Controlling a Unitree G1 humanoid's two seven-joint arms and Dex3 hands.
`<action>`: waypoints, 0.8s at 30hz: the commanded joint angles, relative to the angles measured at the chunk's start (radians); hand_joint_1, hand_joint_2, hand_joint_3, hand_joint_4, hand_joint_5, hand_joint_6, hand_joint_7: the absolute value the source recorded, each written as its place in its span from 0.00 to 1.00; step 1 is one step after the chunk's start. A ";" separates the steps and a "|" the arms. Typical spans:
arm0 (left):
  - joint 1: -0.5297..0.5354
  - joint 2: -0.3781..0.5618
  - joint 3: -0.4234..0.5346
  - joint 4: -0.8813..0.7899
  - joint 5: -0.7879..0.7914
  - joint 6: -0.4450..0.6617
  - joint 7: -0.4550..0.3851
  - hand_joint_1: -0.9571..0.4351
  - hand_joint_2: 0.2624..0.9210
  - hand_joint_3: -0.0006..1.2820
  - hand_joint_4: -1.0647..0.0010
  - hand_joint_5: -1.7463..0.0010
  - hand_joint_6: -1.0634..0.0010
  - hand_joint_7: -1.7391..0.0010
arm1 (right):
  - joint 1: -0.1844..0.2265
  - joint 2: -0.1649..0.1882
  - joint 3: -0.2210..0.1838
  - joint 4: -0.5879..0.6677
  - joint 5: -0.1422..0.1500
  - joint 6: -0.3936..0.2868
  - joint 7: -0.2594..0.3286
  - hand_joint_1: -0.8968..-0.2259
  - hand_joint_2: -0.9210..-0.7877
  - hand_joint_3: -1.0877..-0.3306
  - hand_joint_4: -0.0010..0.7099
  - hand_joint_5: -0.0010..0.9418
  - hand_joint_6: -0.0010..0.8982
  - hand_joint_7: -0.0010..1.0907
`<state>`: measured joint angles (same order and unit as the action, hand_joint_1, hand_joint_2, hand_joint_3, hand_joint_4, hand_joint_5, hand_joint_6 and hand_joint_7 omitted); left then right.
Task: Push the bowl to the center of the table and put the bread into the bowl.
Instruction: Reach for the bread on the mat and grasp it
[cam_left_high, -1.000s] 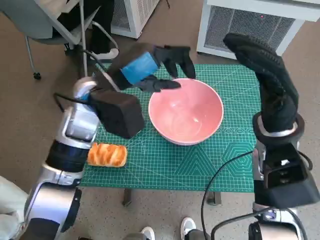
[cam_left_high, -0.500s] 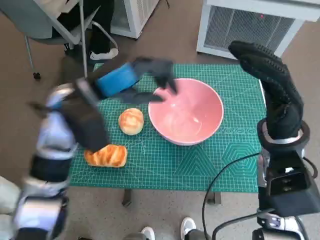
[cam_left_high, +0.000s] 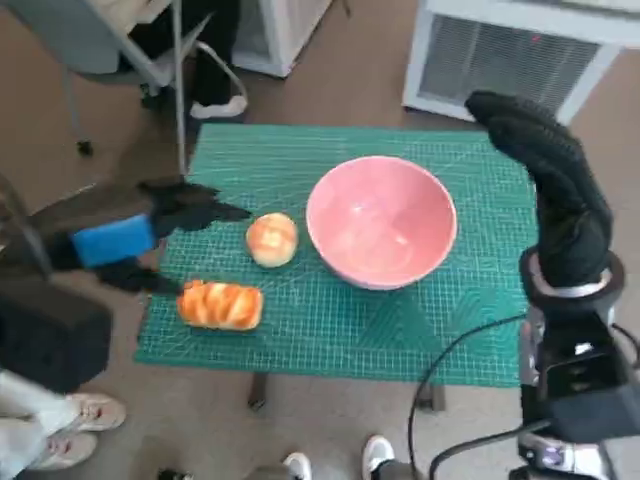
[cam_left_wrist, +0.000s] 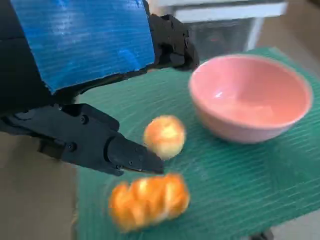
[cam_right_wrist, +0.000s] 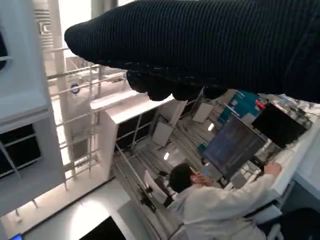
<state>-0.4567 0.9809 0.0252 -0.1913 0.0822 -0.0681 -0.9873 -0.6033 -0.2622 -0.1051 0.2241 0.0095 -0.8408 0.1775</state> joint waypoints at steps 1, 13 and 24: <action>0.055 0.005 -0.002 -0.002 -0.001 0.004 0.005 0.39 0.81 0.00 0.92 0.99 0.89 0.96 | 0.013 0.002 0.004 0.003 -0.005 0.015 -0.006 0.52 0.00 0.41 0.34 0.00 0.00 0.51; 0.054 -0.065 -0.127 0.118 0.113 0.041 0.068 0.41 0.82 0.00 0.90 1.00 0.86 0.98 | 0.001 -0.001 0.018 0.018 0.024 0.023 0.014 0.53 0.00 0.41 0.34 0.00 0.00 0.51; -0.011 -0.173 -0.270 0.344 0.264 0.014 0.150 0.41 0.84 0.00 0.86 0.99 0.82 0.98 | 0.003 -0.013 0.024 0.015 0.052 0.028 0.034 0.54 0.00 0.41 0.35 0.00 0.00 0.51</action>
<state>-0.4345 0.8318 -0.2116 0.1028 0.3085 -0.0418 -0.8615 -0.6086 -0.2663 -0.0847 0.2332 0.0468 -0.8230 0.1939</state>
